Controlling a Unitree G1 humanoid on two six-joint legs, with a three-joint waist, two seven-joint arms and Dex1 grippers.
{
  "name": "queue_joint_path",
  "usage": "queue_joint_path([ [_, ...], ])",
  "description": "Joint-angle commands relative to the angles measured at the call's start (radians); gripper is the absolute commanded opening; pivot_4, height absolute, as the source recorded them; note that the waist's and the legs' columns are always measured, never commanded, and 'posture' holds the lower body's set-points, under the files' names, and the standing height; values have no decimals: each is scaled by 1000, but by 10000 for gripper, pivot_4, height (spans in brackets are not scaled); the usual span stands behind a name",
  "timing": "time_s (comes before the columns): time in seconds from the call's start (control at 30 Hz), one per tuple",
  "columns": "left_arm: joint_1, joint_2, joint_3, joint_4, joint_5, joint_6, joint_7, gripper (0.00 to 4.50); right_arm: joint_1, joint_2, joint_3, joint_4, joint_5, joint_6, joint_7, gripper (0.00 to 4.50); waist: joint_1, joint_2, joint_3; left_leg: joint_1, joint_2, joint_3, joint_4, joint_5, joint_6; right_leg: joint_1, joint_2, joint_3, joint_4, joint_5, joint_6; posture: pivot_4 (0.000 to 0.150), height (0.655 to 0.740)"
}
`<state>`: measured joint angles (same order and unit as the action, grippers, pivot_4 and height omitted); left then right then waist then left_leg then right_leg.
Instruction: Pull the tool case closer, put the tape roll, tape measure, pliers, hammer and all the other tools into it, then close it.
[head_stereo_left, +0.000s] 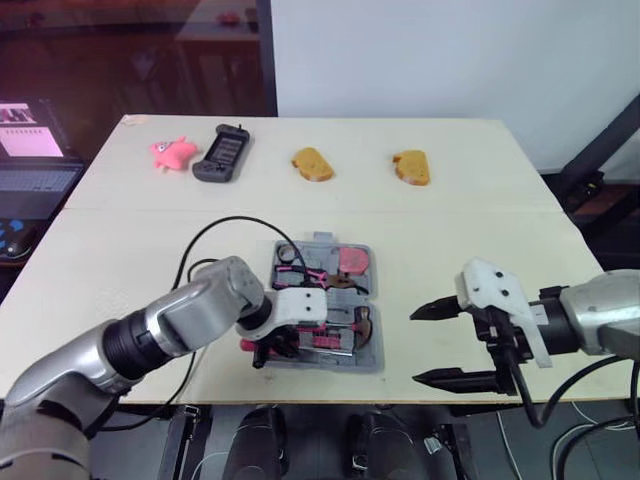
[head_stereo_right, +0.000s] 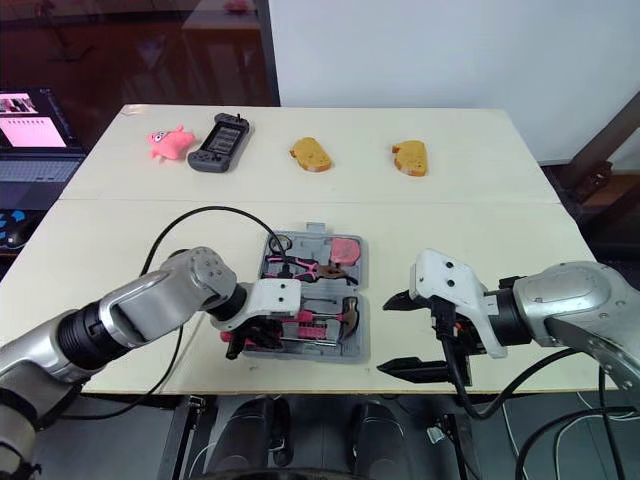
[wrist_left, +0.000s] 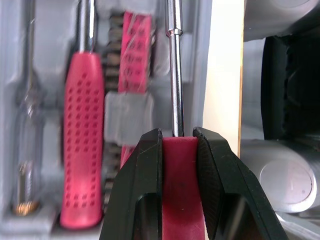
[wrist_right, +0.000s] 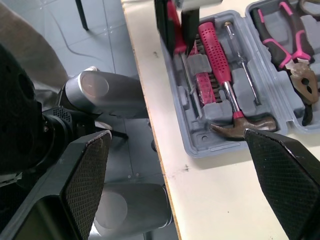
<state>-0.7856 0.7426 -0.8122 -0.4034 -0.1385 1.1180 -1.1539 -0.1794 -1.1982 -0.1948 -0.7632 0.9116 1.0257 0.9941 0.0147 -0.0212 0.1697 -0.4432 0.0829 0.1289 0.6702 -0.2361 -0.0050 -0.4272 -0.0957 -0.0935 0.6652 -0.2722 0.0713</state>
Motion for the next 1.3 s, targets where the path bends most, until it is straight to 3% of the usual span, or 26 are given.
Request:
queue_joint_path([
  [0.03,-29,0,-8,-12,1,4,3,4390,-18,-19,-17,-20,19,3,-13,45000,-1,0,0,0,0,0,0,0,0,0,0,0,0,0,0,1500,7188],
  [0.7,23,-132,-48,94,39,-65,128,4389,-38,-32,-9,-25,56,24,-47,45000,1,0,0,0,0,0,1,0,0,0,0,0,0,0,0,1500,7188],
  [1.3,22,-169,-61,81,16,-50,105,4385,-41,-30,-2,-15,49,22,-66,45000,4,1,-1,-1,0,-1,11,-3,6,4,-1,0,1,0,1,1500,7188],
])
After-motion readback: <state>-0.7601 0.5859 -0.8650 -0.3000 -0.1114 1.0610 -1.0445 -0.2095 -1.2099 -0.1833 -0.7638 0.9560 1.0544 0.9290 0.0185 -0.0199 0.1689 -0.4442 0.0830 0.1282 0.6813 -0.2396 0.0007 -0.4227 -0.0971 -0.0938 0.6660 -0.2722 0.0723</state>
